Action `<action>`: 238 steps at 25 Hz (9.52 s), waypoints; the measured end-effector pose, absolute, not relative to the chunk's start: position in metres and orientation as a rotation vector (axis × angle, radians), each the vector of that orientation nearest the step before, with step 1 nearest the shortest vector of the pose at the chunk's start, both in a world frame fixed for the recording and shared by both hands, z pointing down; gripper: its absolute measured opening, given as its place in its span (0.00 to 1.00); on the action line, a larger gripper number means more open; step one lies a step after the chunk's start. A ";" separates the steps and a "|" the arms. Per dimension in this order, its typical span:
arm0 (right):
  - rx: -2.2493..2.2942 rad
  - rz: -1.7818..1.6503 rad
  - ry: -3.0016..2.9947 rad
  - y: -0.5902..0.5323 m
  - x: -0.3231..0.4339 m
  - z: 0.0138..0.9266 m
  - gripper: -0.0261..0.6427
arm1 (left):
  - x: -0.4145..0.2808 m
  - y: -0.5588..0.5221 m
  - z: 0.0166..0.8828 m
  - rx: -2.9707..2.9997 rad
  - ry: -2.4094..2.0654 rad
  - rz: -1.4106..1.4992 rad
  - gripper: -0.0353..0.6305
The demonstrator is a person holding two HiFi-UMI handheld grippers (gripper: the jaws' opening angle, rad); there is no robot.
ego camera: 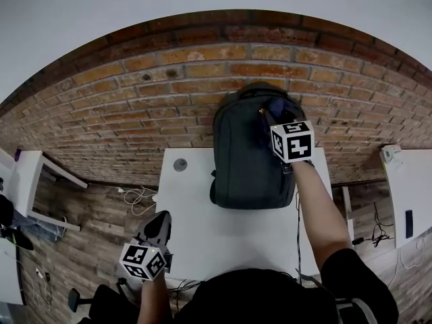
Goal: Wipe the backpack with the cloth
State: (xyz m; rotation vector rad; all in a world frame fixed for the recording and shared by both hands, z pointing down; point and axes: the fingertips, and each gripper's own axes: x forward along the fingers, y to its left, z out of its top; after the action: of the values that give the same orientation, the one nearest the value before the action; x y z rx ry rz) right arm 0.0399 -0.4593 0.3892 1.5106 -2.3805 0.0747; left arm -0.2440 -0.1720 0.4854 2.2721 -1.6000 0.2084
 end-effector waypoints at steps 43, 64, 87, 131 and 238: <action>1.169 0.194 -2.420 -0.377 -0.034 0.484 0.19 | -0.228 -0.163 0.483 2.277 -1.597 0.226 0.05; 1.034 0.277 -2.403 -0.291 -0.037 0.560 0.19 | -0.220 -0.163 0.483 2.288 -1.578 0.233 0.05; 0.893 0.494 -2.271 -0.227 -0.030 0.650 0.19 | -0.224 -0.167 0.487 2.287 -1.570 0.234 0.05; 1.205 0.200 -2.410 -0.403 -0.061 0.468 0.19 | -0.255 -0.151 0.500 2.208 -1.612 0.229 0.05; 1.586 0.618 -2.417 -0.431 -0.178 0.492 0.19 | -0.312 -0.180 0.539 2.190 -1.533 0.218 0.05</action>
State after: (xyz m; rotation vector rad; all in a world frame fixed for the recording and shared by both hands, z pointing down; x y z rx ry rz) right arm -0.1782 -0.4313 0.4921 1.5863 -2.4171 0.6183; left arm -0.3117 -0.1801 0.5394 2.1896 -1.5326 0.2178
